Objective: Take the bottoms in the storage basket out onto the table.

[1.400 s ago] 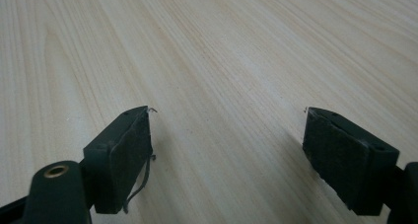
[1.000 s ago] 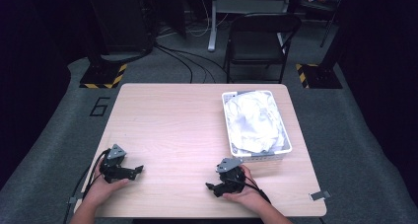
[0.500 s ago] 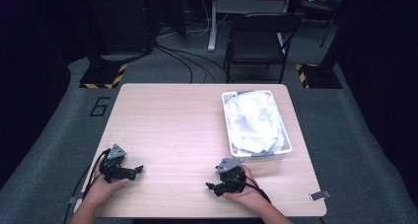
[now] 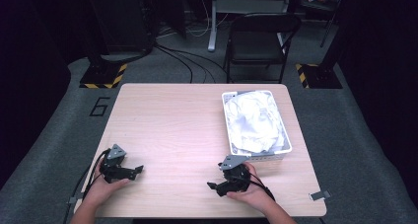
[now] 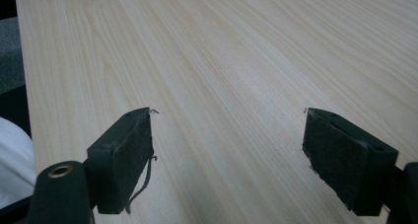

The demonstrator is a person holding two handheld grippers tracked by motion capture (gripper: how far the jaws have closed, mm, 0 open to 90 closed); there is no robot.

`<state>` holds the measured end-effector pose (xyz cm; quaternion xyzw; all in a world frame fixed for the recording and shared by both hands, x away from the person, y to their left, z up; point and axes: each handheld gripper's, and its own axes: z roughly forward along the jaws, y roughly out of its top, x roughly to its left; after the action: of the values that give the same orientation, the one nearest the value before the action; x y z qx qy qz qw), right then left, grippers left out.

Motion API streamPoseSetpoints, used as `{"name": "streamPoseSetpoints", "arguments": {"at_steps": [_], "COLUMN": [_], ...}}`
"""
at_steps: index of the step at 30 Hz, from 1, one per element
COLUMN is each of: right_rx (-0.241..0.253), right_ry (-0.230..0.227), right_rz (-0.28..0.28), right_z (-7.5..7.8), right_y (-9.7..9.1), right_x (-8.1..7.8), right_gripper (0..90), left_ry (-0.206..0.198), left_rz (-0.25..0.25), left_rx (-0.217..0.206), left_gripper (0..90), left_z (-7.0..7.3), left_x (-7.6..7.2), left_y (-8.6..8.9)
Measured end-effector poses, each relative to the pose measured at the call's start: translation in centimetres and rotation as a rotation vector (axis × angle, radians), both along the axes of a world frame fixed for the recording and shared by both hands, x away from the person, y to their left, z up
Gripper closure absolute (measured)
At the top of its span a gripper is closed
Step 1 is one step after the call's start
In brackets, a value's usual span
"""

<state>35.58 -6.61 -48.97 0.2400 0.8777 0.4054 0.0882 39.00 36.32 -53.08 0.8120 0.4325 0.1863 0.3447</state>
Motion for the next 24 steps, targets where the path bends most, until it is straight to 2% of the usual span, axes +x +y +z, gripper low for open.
{"name": "streamPoseSetpoints", "arguments": {"at_steps": [3,10,24], "right_rx": [0.018,0.016,0.025], "right_ry": [0.002,-0.009,-0.021], "right_rz": [0.000,0.013,0.003], "right_z": [0.5,1.5,3.1], "right_y": [0.0,-0.3,-1.4], "right_x": [-0.2,-0.5,-0.6], "right_gripper": [17.8,17.9,19.2], "left_ry": [-0.007,0.000,-0.005], "left_rz": [0.004,-0.001,0.003], "left_rx": [-0.003,0.001,-0.001], "left_gripper": [2.6,2.6,2.6], "left_z": [-0.1,0.0,0.0], "left_x": [0.0,0.0,0.0], "left_y": [0.0,0.0,0.0]}}
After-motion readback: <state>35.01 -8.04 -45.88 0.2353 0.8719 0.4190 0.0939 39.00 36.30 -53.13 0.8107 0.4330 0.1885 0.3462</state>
